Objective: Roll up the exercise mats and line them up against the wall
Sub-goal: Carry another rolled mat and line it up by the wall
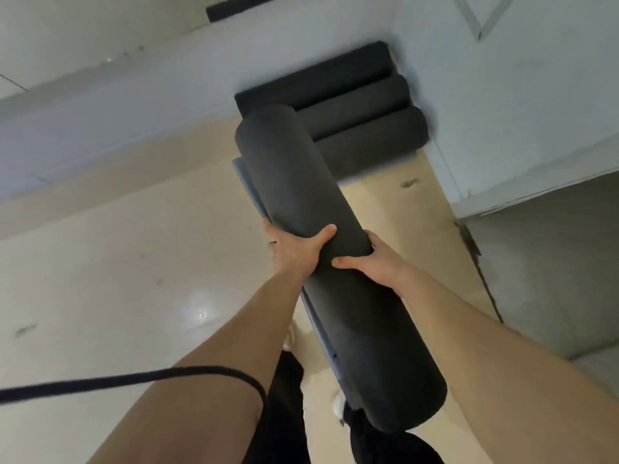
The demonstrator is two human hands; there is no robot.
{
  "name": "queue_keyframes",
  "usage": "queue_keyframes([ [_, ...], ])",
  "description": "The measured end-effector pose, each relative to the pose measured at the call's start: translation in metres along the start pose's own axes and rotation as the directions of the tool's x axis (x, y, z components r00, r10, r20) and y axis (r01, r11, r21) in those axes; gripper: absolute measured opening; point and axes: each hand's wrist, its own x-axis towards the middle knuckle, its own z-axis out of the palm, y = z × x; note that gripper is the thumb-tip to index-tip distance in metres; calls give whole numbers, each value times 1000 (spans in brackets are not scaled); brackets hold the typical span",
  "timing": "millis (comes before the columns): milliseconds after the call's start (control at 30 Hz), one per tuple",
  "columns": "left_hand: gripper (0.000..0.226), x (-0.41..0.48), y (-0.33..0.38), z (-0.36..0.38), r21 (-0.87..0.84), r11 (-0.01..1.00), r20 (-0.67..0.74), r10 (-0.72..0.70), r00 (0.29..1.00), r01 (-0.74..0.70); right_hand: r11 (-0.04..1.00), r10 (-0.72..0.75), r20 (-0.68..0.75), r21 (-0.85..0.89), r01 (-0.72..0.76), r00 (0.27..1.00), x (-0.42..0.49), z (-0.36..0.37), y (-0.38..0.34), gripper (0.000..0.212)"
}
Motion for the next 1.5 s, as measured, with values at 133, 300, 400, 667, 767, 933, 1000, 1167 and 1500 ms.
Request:
queue_keyframes([
  [133, 134, 24, -16, 55, -203, 969, -71, -161, 984, 143, 969, 21, 106, -246, 5, 994, 53, -46, -4, 89],
  [300, 127, 61, -34, 113, -480, 834, -115, -366, 924, 271, 848, 46, 209, -525, 72, 977, 134, -77, -18, 98],
  [400, 128, 86, -46, 143, -623, 734, -137, -442, 887, 270, 726, 74, 274, -674, 137, 959, 178, -80, -28, 110],
  [667, 127, 169, -74, 207, -801, 531, -150, -625, 766, 277, 414, 144, 389, -859, 302, 910, 307, -67, -26, 125],
  [767, 126, 200, -79, 223, -833, 487, -142, -645, 750, 261, 367, 140, 419, -864, 346, 897, 347, -63, -25, 124],
  [933, 126, 242, -83, 251, -848, 467, -154, -669, 727, 250, 379, 173, 444, -854, 356, 879, 403, -68, -24, 134],
  [1000, 126, 262, -82, 270, -863, 432, -117, -676, 728, 262, 369, 162, 439, -858, 358, 884, 426, -76, -21, 133],
  [1167, 128, 311, -73, 334, -912, 331, -44, -668, 743, 243, 254, 151, 381, -907, 336, 912, 480, -116, -12, 132],
  [1500, 132, 353, -51, 395, -883, 335, 88, -569, 818, 328, -125, -290, 322, -946, 298, 901, 479, -173, 5, 111],
])
